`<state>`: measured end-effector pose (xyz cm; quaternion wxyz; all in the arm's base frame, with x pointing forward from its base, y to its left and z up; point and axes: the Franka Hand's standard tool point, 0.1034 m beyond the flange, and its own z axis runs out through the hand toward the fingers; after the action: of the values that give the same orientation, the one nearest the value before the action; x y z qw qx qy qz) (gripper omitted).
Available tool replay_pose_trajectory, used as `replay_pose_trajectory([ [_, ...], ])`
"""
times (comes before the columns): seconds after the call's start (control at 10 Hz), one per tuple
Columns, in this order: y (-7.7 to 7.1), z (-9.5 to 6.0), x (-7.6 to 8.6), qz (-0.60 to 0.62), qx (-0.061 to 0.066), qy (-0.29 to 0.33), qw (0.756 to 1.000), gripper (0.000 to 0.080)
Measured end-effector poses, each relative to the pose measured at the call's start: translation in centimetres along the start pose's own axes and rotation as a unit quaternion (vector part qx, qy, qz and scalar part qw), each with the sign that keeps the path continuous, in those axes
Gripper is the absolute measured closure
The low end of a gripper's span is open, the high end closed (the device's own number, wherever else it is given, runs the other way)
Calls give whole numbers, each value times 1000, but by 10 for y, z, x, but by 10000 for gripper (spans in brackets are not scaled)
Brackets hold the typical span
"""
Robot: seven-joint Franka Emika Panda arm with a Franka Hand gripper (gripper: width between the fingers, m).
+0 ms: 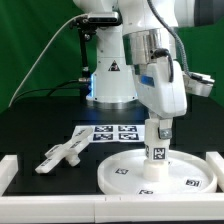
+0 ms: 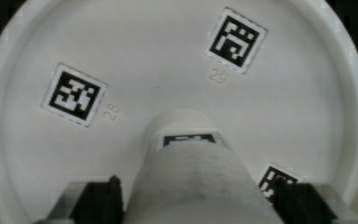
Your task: Assemble round table
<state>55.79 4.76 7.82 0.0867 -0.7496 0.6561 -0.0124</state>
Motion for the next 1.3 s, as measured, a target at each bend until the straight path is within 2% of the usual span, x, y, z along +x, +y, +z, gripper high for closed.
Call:
replay_pose_trajectory([
  [0.1,-1,0,1,-94,3,3,996,281],
  [0.2,-2,0,-3,-190,2,2,982,187],
  [0.3,-2,-2,-8,-273,1,1,962,158],
  [0.5,-2,-1,-7,-327,1,2,945,158],
  [0.6,-3,-1,-3,-404,-1,3,915,150],
  [0.7,-4,-2,7,-485,-3,6,875,150],
  [0.9,-4,0,12,-621,-15,10,784,150],
  [1.0,-4,1,10,-633,-16,9,774,150],
  [1.1,-4,1,10,-623,-16,10,782,150],
  [1.3,-4,1,11,-620,-16,10,785,396],
])
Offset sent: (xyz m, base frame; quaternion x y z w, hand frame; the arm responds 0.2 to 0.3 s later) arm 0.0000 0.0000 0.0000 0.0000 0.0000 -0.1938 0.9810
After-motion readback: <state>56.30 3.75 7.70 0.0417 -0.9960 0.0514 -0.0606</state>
